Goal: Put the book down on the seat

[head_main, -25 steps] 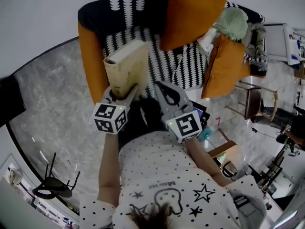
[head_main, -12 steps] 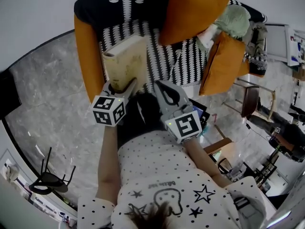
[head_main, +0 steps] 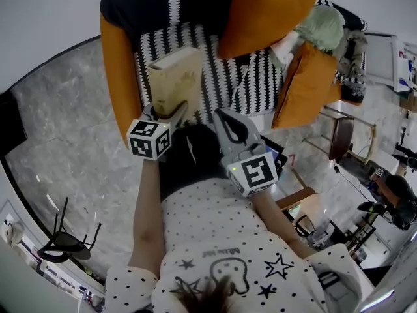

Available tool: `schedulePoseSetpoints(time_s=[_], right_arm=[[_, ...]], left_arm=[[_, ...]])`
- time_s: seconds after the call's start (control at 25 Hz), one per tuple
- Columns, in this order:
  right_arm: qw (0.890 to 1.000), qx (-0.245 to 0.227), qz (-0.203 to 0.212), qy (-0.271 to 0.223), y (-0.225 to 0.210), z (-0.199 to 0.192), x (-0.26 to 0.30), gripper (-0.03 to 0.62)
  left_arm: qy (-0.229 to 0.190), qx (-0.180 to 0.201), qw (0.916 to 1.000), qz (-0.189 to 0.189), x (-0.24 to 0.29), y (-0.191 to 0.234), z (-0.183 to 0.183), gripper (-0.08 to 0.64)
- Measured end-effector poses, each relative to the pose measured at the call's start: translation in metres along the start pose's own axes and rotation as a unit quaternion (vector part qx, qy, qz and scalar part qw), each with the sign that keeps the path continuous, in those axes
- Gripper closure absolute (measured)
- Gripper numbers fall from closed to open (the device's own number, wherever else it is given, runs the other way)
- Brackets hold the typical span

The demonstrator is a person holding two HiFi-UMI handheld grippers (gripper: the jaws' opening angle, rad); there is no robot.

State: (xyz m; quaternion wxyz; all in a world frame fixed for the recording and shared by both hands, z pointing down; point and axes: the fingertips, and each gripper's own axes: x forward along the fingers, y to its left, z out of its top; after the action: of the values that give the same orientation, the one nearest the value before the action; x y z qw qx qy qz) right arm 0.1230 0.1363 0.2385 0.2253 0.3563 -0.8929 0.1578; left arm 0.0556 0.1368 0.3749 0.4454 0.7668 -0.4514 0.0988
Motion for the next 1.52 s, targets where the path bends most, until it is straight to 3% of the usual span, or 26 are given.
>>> schedulePoseSetpoints(time_s=[0.44,1.52], right_arm=[[1.0,-0.003,-0.009,0.002,-0.007,0.001,0.0,0.591],[0.999,0.02,-0.023,0.017,-0.01,0.0,0.016,0.591]], left_arm=[[0.007,-0.017,0.9997,0.018,0.007,0.02,-0.01,0.336],[0.055,-0.034,0.9979,-0.003,0.042,0.051,-0.022,0.336]])
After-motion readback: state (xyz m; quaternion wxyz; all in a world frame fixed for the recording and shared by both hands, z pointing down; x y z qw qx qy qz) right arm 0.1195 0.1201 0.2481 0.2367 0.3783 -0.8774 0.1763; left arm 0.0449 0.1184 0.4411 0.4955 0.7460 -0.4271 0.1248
